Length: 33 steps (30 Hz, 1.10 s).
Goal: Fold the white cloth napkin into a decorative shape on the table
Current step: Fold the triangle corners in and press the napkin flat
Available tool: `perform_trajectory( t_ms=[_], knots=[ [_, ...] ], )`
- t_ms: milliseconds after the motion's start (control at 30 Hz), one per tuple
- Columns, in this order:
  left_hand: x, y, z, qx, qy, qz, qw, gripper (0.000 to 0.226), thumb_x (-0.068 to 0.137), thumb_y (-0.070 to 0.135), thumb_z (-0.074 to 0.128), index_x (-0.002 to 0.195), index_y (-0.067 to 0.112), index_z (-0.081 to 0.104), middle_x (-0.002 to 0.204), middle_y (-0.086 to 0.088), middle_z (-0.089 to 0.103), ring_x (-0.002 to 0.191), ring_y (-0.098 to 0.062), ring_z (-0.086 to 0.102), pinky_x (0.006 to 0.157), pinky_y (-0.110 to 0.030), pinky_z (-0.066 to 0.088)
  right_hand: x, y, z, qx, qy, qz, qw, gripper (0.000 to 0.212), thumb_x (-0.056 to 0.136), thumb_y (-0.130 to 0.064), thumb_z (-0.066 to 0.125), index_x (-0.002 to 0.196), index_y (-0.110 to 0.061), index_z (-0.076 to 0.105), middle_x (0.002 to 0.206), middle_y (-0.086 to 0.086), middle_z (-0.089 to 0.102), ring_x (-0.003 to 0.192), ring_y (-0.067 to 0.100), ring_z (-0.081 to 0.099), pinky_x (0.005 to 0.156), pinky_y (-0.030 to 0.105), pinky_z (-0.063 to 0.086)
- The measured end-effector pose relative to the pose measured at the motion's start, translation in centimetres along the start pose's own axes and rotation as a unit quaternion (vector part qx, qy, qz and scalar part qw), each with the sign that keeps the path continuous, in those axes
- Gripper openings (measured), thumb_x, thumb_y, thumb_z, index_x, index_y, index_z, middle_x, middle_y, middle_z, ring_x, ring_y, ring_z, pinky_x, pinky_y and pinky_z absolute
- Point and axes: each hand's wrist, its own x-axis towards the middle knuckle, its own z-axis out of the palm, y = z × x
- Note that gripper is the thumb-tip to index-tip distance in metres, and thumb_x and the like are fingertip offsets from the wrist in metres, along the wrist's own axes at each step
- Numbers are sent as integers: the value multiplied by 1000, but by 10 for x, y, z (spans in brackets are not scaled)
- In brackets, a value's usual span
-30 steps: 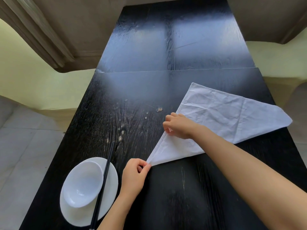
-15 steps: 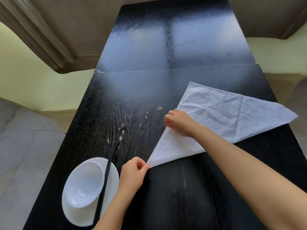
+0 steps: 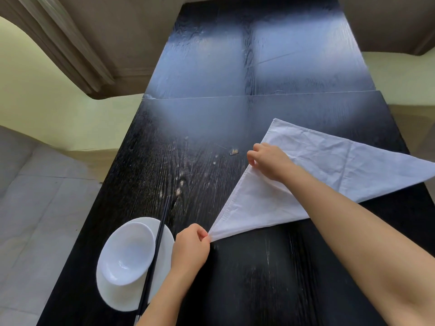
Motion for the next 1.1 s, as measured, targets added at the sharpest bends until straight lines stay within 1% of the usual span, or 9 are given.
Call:
perform_trajectory(
  t_ms=[100,233,333,467,667,767,833,967,1100],
  knots=[
    [-2,1,1,2,0,-6,1000,10,85,14,55,76,19,58,79,5,61,76,-15,56,67,-25,41,2,3,-2,-29,-17,-17,999,22,87,0,44,102,-13,55,108,10,52,102,28,46,74,32,31],
    [-1,2,-1,12,-8,-14,1000,10,86,15,54,78,18,59,85,1,63,80,-16,57,68,-26,44,5,4,3,-47,-5,-27,999,18,90,-1,43,103,-8,53,110,13,50,102,31,47,76,36,36],
    [1,3,-2,19,-14,-21,999,9,86,16,54,79,20,58,87,2,64,82,-17,58,72,-29,47,9,4,2,-45,-13,-49,998,20,90,-4,45,105,-13,54,111,10,51,103,28,47,78,33,36],
    [-2,4,0,25,-8,-24,999,10,87,17,52,79,20,57,86,2,63,80,-16,57,68,-28,46,16,6,-6,-45,-41,-65,996,24,87,-1,46,105,-15,54,112,8,51,106,27,46,81,33,36],
    [-9,5,6,31,20,-22,999,12,89,19,51,77,20,53,90,1,57,81,-17,55,66,-28,40,21,10,-9,-32,-97,-78,992,13,89,-13,52,99,-18,59,110,7,50,106,28,46,77,31,34],
    [-11,5,7,30,27,-26,999,12,89,19,51,77,20,54,90,0,55,82,-19,55,67,-30,42,24,12,-11,-41,-108,-86,990,11,88,-13,53,95,-18,59,107,7,50,104,28,46,73,30,32],
    [-12,3,6,31,28,-24,999,11,89,18,51,79,20,55,91,0,54,82,-20,55,68,-30,44,24,11,-10,-54,-109,-89,989,11,88,-11,52,95,-17,58,107,7,49,104,28,45,75,31,35],
    [-12,2,5,35,17,-17,999,12,91,19,51,79,20,54,90,1,52,82,-18,54,68,-28,41,23,11,-11,-77,-85,-66,991,18,93,-9,41,104,-9,55,114,12,49,107,29,44,85,36,37],
    [-10,3,5,37,10,-21,999,14,90,18,50,76,21,53,90,2,52,83,-18,54,68,-29,42,22,10,-11,-90,-37,-55,994,19,92,-4,39,105,-8,53,113,12,48,105,29,44,79,33,33]
  ],
)
